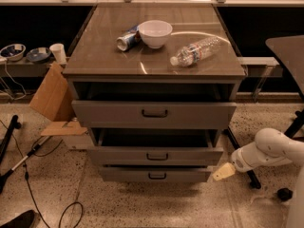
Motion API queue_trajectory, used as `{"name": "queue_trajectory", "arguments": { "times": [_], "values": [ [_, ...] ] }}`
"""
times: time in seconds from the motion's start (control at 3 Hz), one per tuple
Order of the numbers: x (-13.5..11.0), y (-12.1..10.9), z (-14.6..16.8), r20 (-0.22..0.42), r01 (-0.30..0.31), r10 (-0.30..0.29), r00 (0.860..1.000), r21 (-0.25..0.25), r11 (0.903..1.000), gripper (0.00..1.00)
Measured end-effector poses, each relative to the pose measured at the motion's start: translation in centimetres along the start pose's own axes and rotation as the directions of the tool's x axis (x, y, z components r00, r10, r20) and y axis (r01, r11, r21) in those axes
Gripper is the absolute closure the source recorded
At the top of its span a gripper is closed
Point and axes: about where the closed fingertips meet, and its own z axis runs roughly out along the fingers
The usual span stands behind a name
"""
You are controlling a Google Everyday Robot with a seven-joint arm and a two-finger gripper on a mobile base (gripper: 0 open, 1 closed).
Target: Open middle drawer
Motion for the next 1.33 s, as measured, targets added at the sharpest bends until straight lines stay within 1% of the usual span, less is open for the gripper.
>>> {"name": "queue_trajectory", "arguments": {
  "times": [0.33,0.67,1.0,1.33],
  "values": [
    [-1.0,0.8,0.0,0.064,0.079,-0.077,0.995,-0.036,0.9962,0.00],
    [-1.6,1.2,0.2,0.091,0.131,-0.125,0.988,-0.057,0.9898,0.00],
    [-3.4,1.6,0.7,0.127,0.189,-0.179,0.975,-0.067,0.9797,0.00],
    [-4.4,1.5,1.0,0.134,0.183,-0.172,0.976,-0.069,0.9807,0.00]
  ]
}}
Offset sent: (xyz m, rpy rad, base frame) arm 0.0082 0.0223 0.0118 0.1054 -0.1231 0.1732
